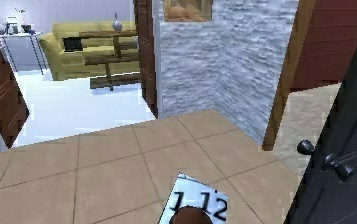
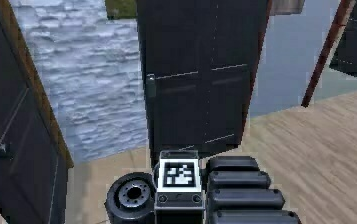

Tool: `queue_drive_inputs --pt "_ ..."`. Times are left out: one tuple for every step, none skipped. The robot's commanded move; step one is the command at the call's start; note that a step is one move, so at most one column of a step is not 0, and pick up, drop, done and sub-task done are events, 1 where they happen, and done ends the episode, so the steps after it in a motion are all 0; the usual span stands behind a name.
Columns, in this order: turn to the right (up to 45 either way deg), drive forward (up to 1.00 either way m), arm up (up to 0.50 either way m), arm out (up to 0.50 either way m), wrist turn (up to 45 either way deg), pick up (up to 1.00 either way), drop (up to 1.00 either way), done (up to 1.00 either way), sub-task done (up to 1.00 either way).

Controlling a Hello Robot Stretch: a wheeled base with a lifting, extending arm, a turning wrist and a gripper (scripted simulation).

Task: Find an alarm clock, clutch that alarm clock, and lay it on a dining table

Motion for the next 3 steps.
queue_drive_inputs --pt "0.0 0.70 0.00 0.00 0.0 0.00 0.00 0.00 0.00" --pt "0.0 0.40 0.00 0.00 0.0 0.00 0.00 0.00 0.00" --pt "45.0 0.00 0.00 0.00 0.0 0.00 0.00 0.00 0.00"
